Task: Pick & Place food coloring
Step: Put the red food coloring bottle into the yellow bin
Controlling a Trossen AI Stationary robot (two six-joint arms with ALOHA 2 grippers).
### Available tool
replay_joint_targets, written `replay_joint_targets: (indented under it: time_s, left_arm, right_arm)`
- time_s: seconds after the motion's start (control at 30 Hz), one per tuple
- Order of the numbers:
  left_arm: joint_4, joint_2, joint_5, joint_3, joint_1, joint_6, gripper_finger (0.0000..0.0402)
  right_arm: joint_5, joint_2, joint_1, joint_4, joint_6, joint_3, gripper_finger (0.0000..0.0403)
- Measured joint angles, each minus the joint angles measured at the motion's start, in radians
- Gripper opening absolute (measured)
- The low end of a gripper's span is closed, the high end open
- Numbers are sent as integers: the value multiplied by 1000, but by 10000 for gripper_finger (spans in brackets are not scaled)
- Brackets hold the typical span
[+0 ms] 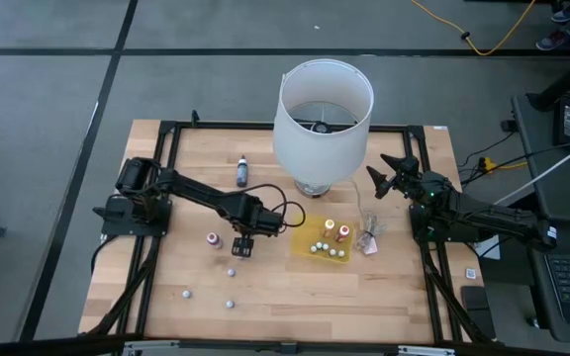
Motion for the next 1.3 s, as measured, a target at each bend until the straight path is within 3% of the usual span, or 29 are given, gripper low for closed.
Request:
replay_joint_targets:
  time_s: [0.7, 1.3]
  left_arm:
    - [66, -2, -11, -49, -2, -18, 260]
    - [63, -2, -35, -49, -2, -20, 113]
  right_arm:
    - [0, 0, 0, 0, 0, 0, 355]
    - [0, 0, 0, 0, 0, 0, 355]
